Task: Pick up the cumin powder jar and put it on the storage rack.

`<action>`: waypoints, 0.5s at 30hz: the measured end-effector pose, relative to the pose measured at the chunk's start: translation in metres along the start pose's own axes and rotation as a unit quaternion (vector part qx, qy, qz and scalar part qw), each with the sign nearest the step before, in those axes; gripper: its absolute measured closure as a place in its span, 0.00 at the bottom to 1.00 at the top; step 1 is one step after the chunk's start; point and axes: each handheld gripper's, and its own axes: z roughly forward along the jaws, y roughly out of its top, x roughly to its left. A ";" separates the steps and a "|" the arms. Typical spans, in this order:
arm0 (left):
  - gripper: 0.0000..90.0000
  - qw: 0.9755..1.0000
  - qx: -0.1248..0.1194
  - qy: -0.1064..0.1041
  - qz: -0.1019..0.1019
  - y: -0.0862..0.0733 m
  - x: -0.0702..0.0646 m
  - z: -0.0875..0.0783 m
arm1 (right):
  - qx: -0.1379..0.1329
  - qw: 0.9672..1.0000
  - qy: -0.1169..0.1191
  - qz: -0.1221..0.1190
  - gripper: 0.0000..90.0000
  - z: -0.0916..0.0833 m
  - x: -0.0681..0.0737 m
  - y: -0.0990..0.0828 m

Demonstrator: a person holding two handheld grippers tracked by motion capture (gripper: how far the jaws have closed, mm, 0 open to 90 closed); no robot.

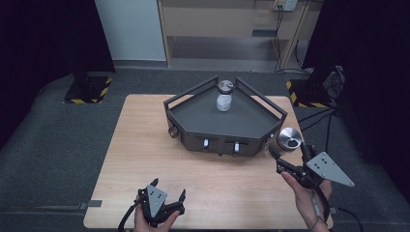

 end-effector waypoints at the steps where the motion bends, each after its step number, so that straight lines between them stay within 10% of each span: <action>1: 0.02 1.000 0.000 0.000 0.000 0.000 0.000 0.000 | -0.001 1.000 0.000 0.000 0.34 0.001 0.000 0.001; 15: 0.02 1.000 -0.001 0.001 -0.002 0.000 0.001 0.000 | -0.005 1.000 0.001 -0.009 0.34 0.032 -0.012 0.019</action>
